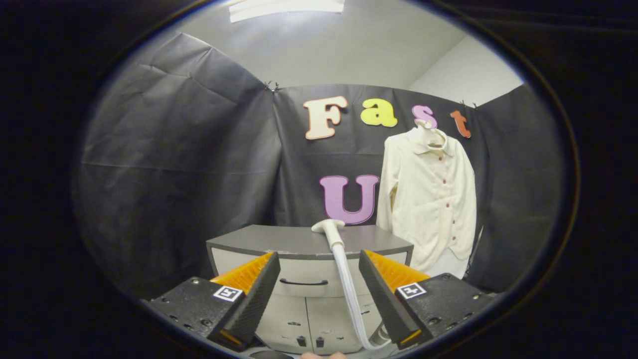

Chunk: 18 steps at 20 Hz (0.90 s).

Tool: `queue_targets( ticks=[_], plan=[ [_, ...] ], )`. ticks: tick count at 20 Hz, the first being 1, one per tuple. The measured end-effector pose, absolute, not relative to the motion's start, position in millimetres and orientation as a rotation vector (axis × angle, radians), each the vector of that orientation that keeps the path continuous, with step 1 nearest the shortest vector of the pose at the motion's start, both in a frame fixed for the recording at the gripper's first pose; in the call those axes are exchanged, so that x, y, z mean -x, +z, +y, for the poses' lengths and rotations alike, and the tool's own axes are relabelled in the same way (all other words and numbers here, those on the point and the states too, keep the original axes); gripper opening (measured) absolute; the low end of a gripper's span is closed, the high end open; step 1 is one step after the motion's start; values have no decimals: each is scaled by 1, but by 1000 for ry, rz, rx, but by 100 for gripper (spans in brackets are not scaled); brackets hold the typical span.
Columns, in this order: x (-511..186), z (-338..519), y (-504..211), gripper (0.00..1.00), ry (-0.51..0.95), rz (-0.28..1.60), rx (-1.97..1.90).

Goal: Iron the clothes twice with a garment steamer, once on the left side and once on the right side.

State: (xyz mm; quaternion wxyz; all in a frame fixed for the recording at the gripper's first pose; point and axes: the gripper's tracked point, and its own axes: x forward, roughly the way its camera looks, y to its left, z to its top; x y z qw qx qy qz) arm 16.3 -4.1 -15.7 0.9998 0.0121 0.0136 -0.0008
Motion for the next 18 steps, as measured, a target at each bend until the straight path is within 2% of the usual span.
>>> queue_targets(
  ticks=[10,18],
  plan=[
    [-49,-12,-16,97,4,6,4],
    [-112,-17,-19,97,22,11,29]
  ],
)
